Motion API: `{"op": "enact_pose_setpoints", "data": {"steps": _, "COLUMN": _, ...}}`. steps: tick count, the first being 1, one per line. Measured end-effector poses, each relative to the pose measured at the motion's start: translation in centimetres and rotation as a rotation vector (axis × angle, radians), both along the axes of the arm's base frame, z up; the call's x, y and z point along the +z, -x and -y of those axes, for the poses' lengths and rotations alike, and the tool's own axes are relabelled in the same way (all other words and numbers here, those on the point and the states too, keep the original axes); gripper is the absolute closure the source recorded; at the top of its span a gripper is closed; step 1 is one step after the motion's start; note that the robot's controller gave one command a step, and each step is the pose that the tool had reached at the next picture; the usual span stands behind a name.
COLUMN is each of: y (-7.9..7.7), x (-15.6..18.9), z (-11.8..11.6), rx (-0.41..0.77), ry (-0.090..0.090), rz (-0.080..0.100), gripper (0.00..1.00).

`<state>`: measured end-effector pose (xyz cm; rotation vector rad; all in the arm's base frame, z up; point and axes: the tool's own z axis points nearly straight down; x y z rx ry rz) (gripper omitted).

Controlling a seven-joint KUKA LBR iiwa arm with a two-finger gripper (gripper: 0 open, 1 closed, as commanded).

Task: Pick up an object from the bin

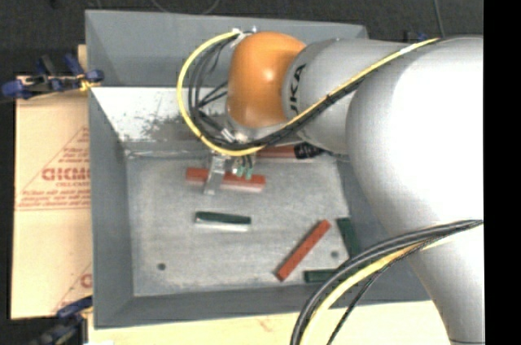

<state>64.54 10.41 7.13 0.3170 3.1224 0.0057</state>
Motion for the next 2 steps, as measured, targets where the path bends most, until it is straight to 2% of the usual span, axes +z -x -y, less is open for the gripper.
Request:
{"op": "enact_pose_setpoints", "data": {"steps": 1, "y": 5.1, "x": 14.0, "z": -0.5, "rx": -0.050, "ry": 0.000, "rz": 0.006, "gripper": 1.00}}
{"op": "enact_pose_setpoints", "data": {"steps": 2, "y": 2.2, "x": 15.7, "z": -2.6, "rx": 0.177, "ry": 0.004, "rz": 0.004, "gripper": 1.00}}
